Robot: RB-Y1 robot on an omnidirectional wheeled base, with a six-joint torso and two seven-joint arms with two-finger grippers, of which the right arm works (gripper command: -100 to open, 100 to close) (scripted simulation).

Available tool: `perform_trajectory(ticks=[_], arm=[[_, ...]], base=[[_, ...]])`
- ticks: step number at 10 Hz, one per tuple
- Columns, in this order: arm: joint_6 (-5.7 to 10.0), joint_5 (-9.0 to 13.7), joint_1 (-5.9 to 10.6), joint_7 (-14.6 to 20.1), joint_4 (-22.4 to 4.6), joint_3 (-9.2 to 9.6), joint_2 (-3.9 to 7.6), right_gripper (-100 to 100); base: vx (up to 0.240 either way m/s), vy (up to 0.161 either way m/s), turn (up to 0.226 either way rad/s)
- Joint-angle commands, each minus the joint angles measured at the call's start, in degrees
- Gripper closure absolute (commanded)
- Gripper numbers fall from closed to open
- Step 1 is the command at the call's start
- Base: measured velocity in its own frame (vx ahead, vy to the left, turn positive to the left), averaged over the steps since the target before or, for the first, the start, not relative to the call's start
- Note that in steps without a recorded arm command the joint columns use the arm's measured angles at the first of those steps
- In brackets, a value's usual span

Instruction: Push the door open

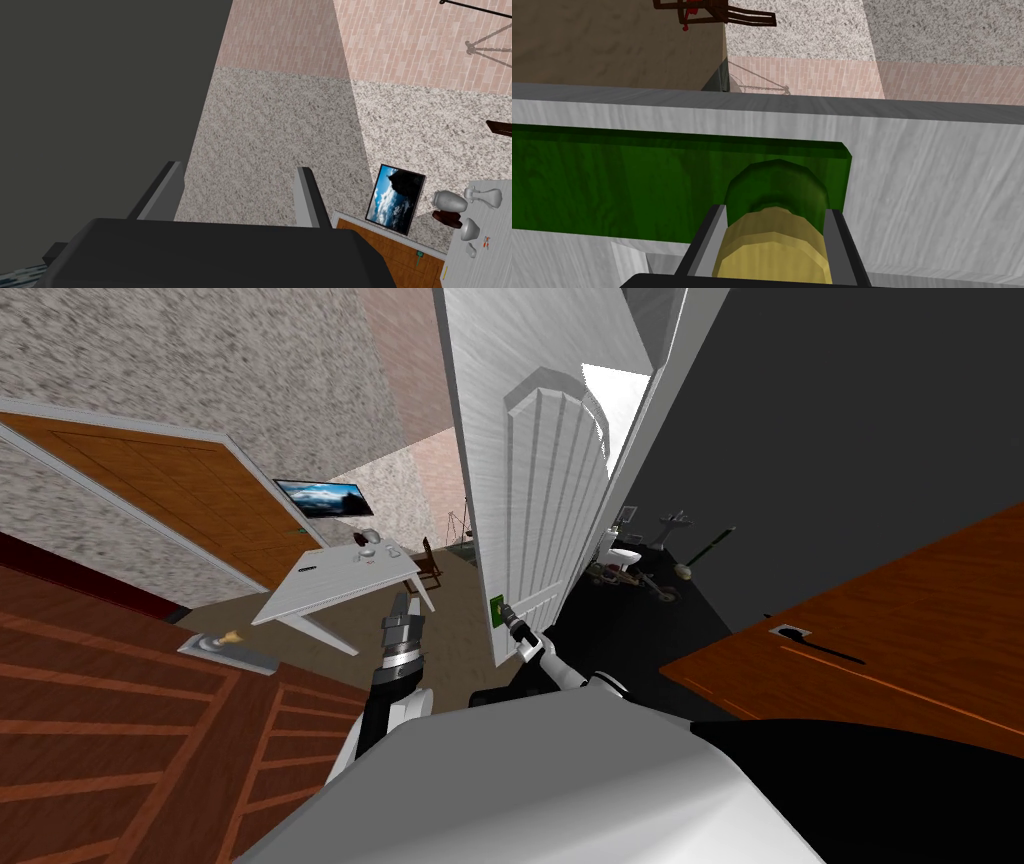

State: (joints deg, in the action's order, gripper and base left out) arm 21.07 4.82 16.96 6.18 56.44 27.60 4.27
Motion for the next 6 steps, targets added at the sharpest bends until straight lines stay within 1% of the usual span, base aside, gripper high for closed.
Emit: perform_trajectory(ticks=[1, 3, 6], arm=[[0.15, 0.11, 0.08, -0.47, 0.25, -1.88, 0.49, 100], [0.16, 0.13, 0.23, -0.87, -0.21, -3.14, 0.32, 100], [0.17, 0.17, 0.44, -1.45, -0.9, -5.0, 0.03, 100]], base=[[0.073, 0.114, -0.04], [0.082, 0.088, -0.045], [0.068, 0.11, -0.047]])
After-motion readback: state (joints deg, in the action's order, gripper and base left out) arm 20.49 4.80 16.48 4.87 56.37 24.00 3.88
